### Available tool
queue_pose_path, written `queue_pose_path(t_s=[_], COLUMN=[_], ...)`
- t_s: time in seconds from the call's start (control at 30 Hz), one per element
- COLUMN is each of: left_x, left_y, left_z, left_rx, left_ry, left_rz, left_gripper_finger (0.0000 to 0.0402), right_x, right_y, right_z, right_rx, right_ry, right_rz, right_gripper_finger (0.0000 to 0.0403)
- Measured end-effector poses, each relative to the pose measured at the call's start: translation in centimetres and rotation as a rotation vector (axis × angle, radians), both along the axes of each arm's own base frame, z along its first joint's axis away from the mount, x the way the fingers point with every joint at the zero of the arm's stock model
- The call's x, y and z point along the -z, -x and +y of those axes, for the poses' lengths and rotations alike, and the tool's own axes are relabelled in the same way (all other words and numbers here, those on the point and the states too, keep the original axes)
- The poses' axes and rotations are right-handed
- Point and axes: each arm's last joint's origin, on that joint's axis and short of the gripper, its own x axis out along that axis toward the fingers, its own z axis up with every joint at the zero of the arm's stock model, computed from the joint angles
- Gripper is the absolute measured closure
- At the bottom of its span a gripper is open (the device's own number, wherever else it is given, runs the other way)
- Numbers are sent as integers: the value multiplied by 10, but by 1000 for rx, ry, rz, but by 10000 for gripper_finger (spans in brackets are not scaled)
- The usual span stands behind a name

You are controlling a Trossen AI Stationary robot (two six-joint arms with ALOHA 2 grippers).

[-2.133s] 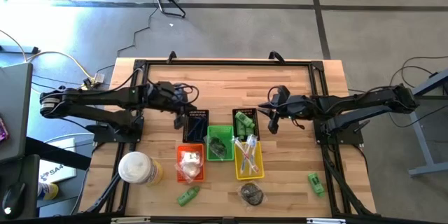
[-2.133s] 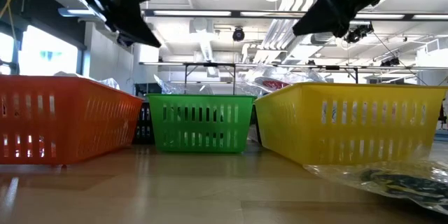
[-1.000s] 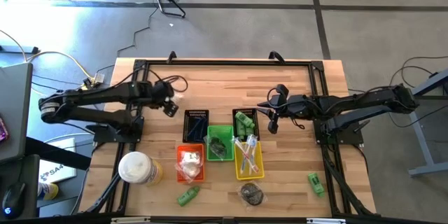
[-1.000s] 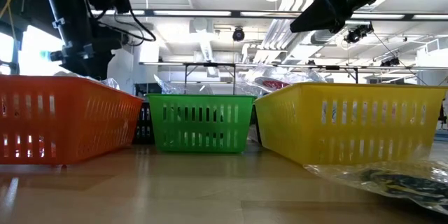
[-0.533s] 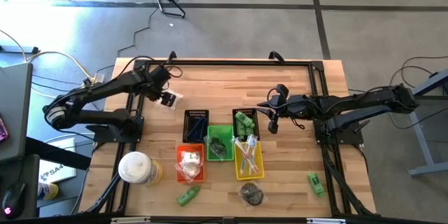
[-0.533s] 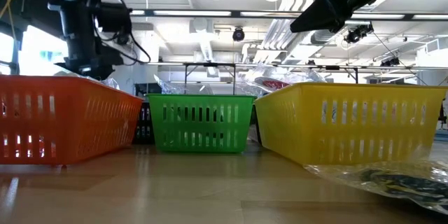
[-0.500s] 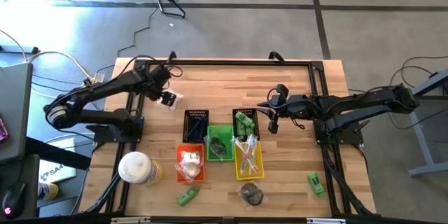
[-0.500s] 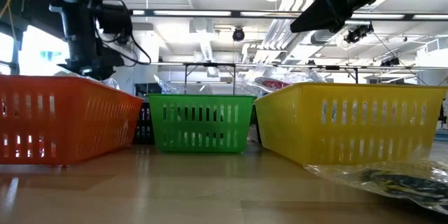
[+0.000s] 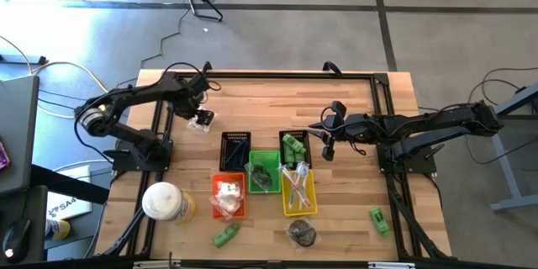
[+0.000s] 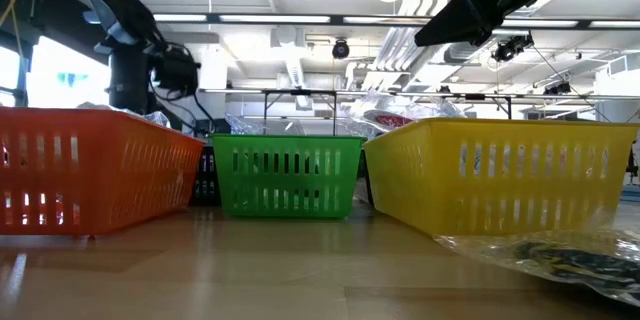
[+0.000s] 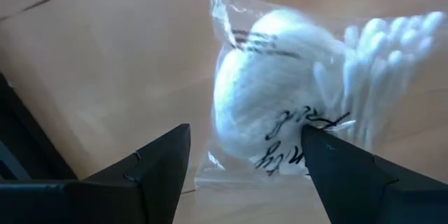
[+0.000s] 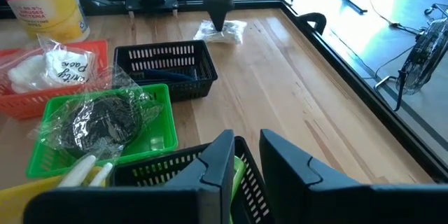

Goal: Pick & Place Travel size toiletries
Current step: Put the white vanity pack into the orange bin

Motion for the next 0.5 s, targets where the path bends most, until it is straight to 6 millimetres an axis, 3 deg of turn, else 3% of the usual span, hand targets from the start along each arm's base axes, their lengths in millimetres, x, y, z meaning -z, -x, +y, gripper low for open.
queue_pose_path(t_s=[0.33,0.5], left_x=[7,7], left_y=[1,0], left_z=[6,6], left_rx=[19,20], left_ry=[43,40], left_rz=[-20,-29], left_gripper_finger=[140,190], right_x=[0,0], right_y=[0,0], right_z=[0,0], right_rx=[-3,-3], right_ry=[-1,-1], right_rz=[0,0], right_gripper_finger=[340,340])
